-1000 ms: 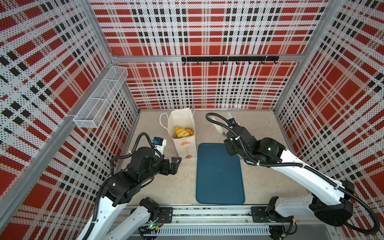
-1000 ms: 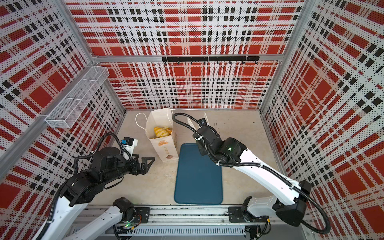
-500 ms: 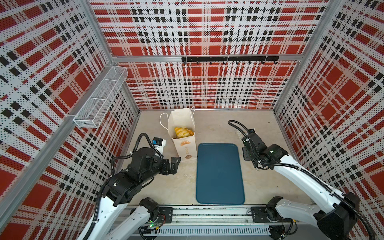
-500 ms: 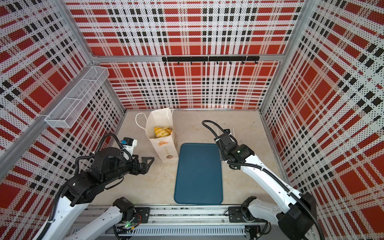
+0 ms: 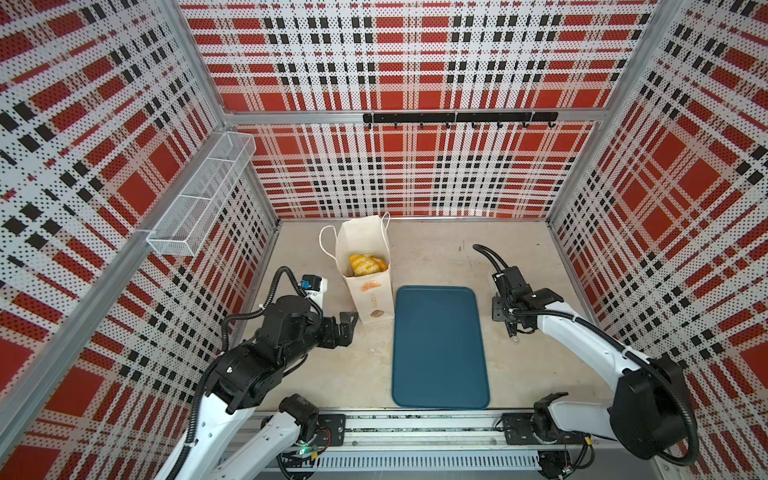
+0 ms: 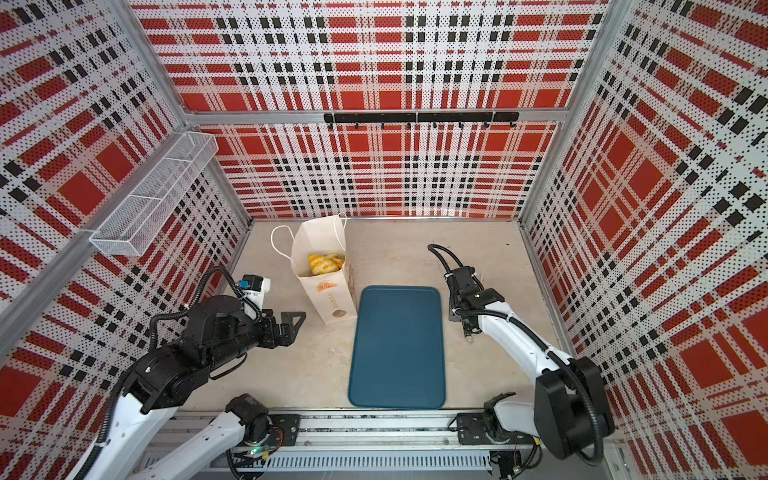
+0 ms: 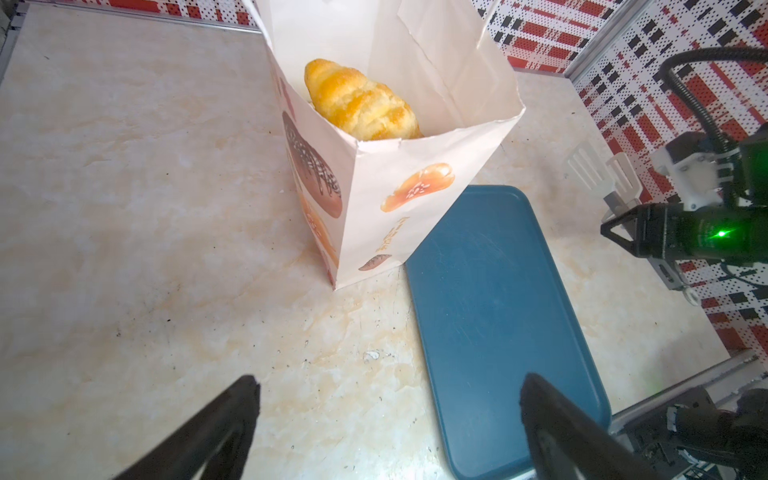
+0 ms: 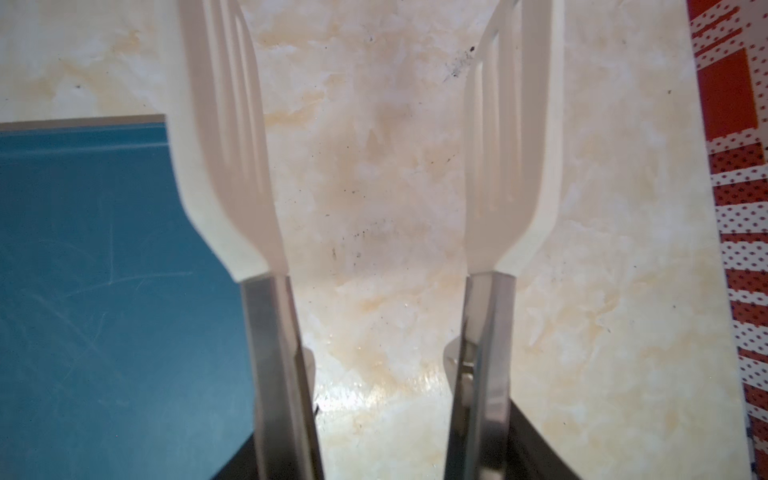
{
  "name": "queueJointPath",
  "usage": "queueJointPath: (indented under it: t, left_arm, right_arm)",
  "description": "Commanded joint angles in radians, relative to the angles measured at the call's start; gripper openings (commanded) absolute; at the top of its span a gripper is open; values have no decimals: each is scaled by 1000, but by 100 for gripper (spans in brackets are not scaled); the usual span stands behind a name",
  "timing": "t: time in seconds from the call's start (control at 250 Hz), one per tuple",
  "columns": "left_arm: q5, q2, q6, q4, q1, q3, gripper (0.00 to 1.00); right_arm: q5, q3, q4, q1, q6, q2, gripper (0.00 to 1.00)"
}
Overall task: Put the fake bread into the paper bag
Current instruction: 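Withdraw the right tongs from the bag away past the tray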
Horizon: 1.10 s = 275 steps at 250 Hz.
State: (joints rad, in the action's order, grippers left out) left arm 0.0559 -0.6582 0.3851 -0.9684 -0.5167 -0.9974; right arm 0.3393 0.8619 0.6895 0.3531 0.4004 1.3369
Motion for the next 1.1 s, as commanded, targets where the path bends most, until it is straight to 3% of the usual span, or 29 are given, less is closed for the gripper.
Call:
queueJointPath:
  t: [0.0,0.496,1.096]
  left_arm:
    - [19,2,14,9,4,9,99]
    - [29,-9,10,20,8,20,99]
    - [32,-26,5,60,22,62,99]
  right_arm:
    - [-38,32,-102,-28,-13,68,60]
    - [-72,147,-157,-121,-46,301,59]
    - [-144,109,-214,-180,-41,363,73]
